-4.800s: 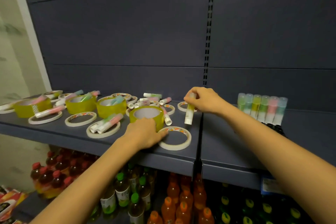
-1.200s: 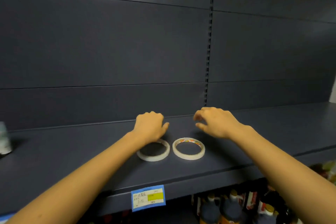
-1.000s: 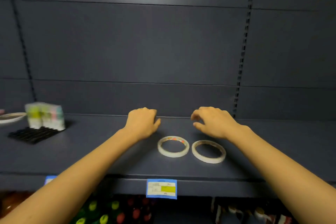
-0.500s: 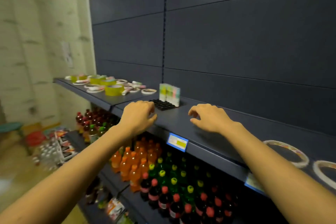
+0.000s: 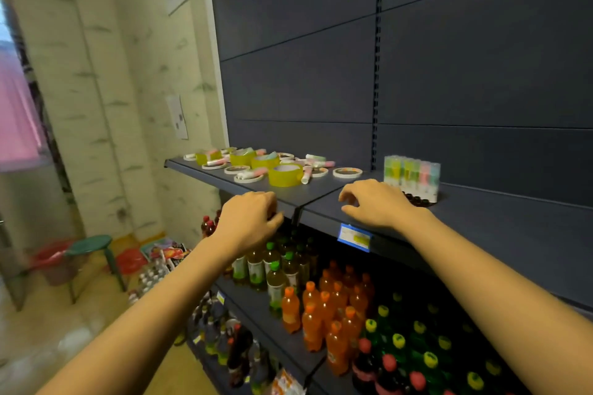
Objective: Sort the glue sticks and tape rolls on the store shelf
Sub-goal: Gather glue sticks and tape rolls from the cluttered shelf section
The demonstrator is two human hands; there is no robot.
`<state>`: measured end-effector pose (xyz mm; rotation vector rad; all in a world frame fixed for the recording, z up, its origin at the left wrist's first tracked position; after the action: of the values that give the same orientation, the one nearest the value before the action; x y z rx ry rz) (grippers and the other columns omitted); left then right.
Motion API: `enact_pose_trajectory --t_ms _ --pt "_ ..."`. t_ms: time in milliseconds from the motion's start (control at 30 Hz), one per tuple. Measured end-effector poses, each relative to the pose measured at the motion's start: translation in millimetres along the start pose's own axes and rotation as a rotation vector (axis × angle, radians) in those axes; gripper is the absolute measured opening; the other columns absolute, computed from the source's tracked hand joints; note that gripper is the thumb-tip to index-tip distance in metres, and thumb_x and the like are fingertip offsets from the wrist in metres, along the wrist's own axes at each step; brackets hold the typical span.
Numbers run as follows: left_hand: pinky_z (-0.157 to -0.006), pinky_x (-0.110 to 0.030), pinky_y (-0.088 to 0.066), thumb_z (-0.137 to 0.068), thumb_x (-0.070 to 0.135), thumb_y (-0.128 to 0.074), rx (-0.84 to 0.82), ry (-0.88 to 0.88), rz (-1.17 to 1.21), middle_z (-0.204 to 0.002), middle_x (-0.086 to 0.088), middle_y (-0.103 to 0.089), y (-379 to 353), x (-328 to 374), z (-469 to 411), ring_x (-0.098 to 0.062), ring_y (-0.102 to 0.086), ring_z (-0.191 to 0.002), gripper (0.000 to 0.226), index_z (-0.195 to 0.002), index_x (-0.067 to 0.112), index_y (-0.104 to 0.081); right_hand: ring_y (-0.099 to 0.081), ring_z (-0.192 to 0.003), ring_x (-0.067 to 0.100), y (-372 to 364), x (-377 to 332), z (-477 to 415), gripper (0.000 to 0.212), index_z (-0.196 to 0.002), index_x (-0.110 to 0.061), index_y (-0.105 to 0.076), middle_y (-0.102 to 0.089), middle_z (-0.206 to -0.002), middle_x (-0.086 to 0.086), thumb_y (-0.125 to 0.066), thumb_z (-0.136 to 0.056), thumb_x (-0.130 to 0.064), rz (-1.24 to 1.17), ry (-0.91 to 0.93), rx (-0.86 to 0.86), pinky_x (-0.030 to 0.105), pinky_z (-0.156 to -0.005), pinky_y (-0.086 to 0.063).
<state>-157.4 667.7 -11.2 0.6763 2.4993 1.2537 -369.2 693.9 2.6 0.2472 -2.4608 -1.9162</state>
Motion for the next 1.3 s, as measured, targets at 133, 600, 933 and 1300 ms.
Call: enact_pose_trajectory --t_ms 133,600,933,1300 --pt "-0.065 -0.029 -0.043 -0.090 0.040 -0.048 -0.033 0.001 0.053 -0.096 0.000 -0.066 -14 -46 -11 -0.020 -0.060 -0.088 0.025 -0.091 0.017 -0.057 -0.053 -0.113 0.024 -14 -24 -41 0.031 -0.123 -0.028 -0.054 -0.059 -0.124 -0.002 -0.046 -0.095 -0.035 -0.007 -0.063 0.006 0.037 -0.088 -0.043" --pt "-0.071 -0.032 -0.049 -0.090 0.043 -0.050 -0.076 0.094 0.196 -0.097 0.000 -0.068 -100 -135 -101 -0.018 -0.062 -0.087 0.027 -0.096 0.020 -0.062 -0.057 -0.108 0.030 -54 -8 -187 0.030 -0.116 -0.014 -0.061 -0.061 -0.120 0.010 -0.049 -0.093 -0.028 -0.086 -0.250 -0.006 0.040 -0.092 -0.048" --pt "-0.068 -0.031 -0.043 -0.093 0.051 -0.040 -0.197 0.128 0.226 -0.090 0.000 -0.060 -159 -174 -193 -0.017 -0.054 -0.080 0.038 -0.098 0.018 -0.059 -0.053 -0.113 0.033 -75 32 -301 0.036 -0.123 -0.011 -0.054 -0.054 -0.126 0.015 -0.051 -0.092 -0.030 -0.112 -0.392 -0.003 0.040 -0.088 -0.045" --pt "-0.076 -0.037 -0.047 -0.092 0.051 -0.041 -0.303 0.157 0.297 -0.097 -0.012 -0.066 -205 -189 -254 -0.029 -0.060 -0.089 0.045 -0.096 0.011 -0.061 -0.061 -0.102 0.028 -105 43 -349 0.022 -0.096 -0.017 -0.057 -0.063 -0.115 0.013 -0.059 -0.086 -0.035 -0.197 -0.470 -0.143 0.038 -0.093 -0.051"
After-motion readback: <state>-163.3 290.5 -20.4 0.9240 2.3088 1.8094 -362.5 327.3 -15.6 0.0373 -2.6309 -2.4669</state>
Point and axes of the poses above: each hand's wrist, its own z-axis away from the middle knuckle, its own y-axis out of the back of the hand, x = y × z, the point moved 3 cm from there along -z, towards the middle knuckle
